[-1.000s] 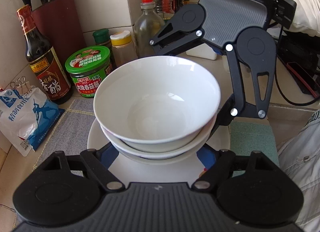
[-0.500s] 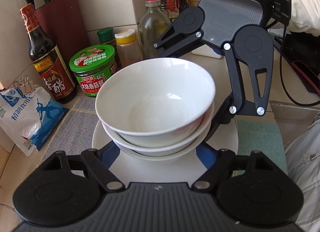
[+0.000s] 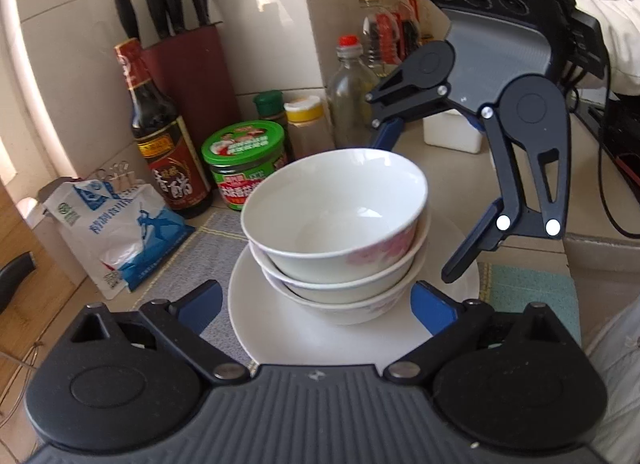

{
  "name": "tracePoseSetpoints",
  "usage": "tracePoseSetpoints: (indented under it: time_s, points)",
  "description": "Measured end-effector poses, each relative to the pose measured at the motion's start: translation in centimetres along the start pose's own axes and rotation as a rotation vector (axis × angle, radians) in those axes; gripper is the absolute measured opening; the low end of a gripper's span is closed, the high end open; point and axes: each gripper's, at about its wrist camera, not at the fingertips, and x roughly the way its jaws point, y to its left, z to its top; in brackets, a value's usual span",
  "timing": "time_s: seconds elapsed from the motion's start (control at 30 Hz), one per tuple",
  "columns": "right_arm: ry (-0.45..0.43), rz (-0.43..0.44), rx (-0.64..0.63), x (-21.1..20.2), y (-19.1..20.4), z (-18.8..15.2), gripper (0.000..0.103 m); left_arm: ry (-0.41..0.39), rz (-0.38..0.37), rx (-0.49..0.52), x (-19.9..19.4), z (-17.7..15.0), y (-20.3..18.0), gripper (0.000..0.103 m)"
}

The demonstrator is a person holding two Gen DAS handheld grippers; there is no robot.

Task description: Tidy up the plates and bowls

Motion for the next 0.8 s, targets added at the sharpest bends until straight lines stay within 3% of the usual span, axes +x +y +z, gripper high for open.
tracePoseSetpoints:
  time_s: [0.17,0.33,0.47,0.8]
  points:
    - [0.003,-0.094,0.063,-1.4,1.7,0.6,0.103,-0.083,0.055,-0.078,-2.7,-0.5,-0.6,0.102]
    - [-0.004,-0.226,0.217,-2.4,4.0,1.4,0.103,-0.131,0.088,-0.155,-4.8,-1.5,-0.9,0.102]
    - [-0.007,-0.337,0.395,-2.6,5.8,1.9,0.103,-0.135,0.102,-0.272,-6.7,-2.1,-0.1,0.102]
    - [-0.067,-0.63,0.815,-4.9,12.7,1.6,0.103,-0.068,0.247,-0.414,-11.4,-3.6,0.3,0.102]
